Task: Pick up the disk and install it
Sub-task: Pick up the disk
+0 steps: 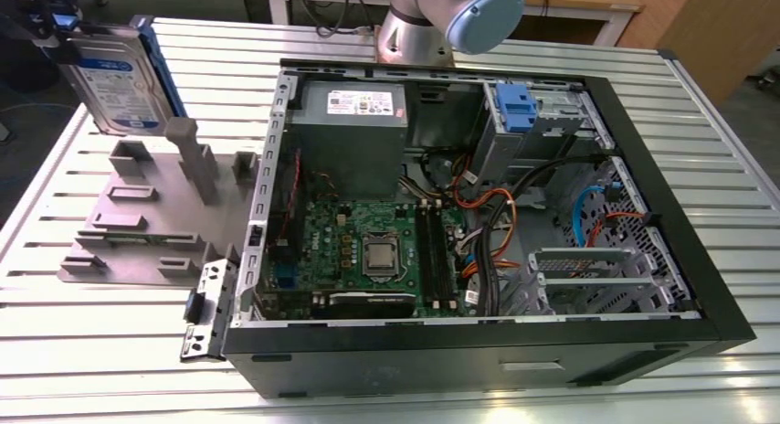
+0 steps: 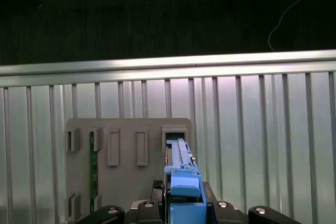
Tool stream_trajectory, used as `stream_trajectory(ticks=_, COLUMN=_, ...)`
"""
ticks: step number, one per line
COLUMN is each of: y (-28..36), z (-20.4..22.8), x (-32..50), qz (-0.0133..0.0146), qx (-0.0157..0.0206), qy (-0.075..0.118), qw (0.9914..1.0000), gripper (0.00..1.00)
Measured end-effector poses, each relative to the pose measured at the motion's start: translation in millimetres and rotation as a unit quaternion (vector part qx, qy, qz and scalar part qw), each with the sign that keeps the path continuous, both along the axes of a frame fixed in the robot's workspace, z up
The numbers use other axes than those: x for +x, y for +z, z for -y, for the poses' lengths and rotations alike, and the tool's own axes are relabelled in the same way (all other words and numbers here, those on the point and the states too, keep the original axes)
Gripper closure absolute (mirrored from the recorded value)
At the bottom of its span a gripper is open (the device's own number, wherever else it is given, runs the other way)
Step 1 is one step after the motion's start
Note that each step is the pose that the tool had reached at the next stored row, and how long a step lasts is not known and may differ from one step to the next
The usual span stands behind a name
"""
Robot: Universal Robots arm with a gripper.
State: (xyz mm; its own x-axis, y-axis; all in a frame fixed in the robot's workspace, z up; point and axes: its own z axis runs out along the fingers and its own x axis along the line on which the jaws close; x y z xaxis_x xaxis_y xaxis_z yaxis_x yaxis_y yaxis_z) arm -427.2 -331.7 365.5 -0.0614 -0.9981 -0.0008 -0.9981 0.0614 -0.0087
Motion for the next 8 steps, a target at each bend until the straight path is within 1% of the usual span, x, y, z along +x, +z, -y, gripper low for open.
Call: stream_trajectory(ticks=8, y=3.2, z=0.0, x=0.0, qz=0.0000, qx=0.0000, qy=0.000, qw=1.00000, gripper=0.64)
